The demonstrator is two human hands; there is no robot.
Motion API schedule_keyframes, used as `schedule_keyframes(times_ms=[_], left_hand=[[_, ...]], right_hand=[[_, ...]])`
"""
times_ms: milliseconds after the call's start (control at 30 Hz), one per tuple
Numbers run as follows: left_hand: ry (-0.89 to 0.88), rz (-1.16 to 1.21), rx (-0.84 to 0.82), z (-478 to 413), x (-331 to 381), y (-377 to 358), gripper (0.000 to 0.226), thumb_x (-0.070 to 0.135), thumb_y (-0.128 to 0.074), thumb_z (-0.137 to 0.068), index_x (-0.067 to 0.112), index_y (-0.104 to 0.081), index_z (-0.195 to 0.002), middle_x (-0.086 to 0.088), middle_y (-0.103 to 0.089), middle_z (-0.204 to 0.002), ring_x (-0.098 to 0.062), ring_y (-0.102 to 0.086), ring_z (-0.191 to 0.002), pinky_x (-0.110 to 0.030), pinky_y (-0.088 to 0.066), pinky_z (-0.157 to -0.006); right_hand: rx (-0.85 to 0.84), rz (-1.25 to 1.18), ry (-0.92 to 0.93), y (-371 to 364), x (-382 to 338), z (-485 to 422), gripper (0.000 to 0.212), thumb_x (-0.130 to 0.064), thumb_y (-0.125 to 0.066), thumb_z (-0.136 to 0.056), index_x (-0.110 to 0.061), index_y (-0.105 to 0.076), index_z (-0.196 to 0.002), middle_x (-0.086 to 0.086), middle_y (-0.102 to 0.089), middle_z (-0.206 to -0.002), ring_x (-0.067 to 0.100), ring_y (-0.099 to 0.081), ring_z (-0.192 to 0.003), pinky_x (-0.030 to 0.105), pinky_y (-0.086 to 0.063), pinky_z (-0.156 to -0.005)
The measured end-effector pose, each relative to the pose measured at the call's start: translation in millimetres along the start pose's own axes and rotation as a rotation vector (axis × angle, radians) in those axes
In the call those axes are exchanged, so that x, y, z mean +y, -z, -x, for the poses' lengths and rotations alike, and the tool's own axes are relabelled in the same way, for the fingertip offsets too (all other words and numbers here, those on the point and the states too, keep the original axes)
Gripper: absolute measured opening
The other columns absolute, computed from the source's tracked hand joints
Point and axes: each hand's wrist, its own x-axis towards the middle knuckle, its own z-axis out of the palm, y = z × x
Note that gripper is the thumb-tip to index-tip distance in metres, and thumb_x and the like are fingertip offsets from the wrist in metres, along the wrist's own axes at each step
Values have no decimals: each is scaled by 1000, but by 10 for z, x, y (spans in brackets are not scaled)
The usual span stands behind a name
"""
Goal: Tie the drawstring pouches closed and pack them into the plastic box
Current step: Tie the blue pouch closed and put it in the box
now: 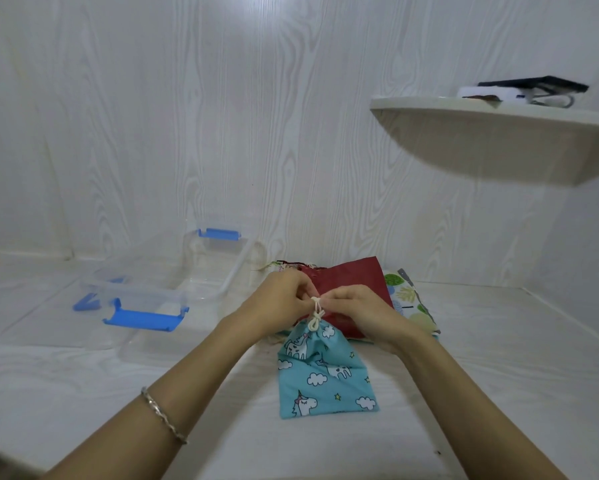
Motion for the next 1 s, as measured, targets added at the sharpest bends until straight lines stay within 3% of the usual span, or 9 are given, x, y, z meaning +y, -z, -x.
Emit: schedule_keyframes(times_ms=[100,167,300,400,500,600,700,833,1000], left_hand=[[-52,-28,37,8,-10,-17,9,20,-64,-89,15,-69,-83,6,-64,-79,-9,-60,-73,-20,-48,-64],[-78,-36,49,2,-24,-18,13,21,-62,-90,18,-65,-78,9,-61,-75,-5,-56,-68,-15,-44,-60],[-24,89,5,-13,-68,-15,31,15,-58,-92,19,-55,-61,4,-54,-63,-4,-44,-55,-14,-37,-51],[32,211,4,-20,-85,-18,39,21,-57,-94,23,-53,-55,8,-51,-55,-4,-42,-49,-17,-36,-50],[71,273,9,-7,-64,-25,35,20,-56,-95,16,-60,-61,8,-52,-54,0,-43,-44,-15,-35,-48],[102,358,-4,-11,-57,-30,31,21,-55,-95,-4,-65,-80,-4,-57,-64,-9,-50,-55,-23,-41,-57],[129,407,2,-26,-76,-37,26,21,-58,-94,0,-68,-83,-8,-60,-68,-18,-52,-62,-32,-43,-62],[135,446,-37,-25,-82,-26,16,21,-63,-92,10,-72,-85,0,-70,-73,-8,-64,-64,-23,-51,-63],[47,175,53,3,-68,21,13,18,-67,-88,17,-70,-76,9,-64,-71,-3,-59,-63,-17,-45,-61]], right_hand=[[-113,-408,-127,11,49,-39,16,-15,-67,-84,-2,-74,-92,5,-64,-76,10,-54,-69,25,-42,-71],[-110,-527,-132,10,78,-64,21,-15,-69,-83,1,-71,-97,5,-58,-74,12,-50,-69,27,-40,-71],[89,-211,24,-33,58,-6,9,-16,-69,-87,-10,-76,-84,0,-69,-71,10,-61,-67,24,-48,-68],[278,-26,173,-113,32,27,8,-20,-78,-80,-16,-73,-84,7,-72,-74,13,-63,-67,27,-53,-67],[422,69,271,-137,36,9,13,-25,-82,-76,-25,-68,-77,11,-68,-75,15,-60,-62,29,-51,-60],[436,230,348,-122,44,16,12,-24,-77,-81,-33,-73,-74,-6,-69,-77,5,-62,-67,21,-50,-63],[399,249,362,-111,48,42,3,-30,-76,-81,-32,-77,-79,-8,-70,-80,6,-64,-74,22,-51,-67],[418,231,342,-53,67,24,15,-20,-76,-82,-33,-74,-75,-5,-68,-78,12,-64,-73,25,-51,-66],[404,300,296,12,159,27,10,-18,-73,-84,-24,-74,-76,-5,-67,-80,19,-63,-74,30,-51,-66]])
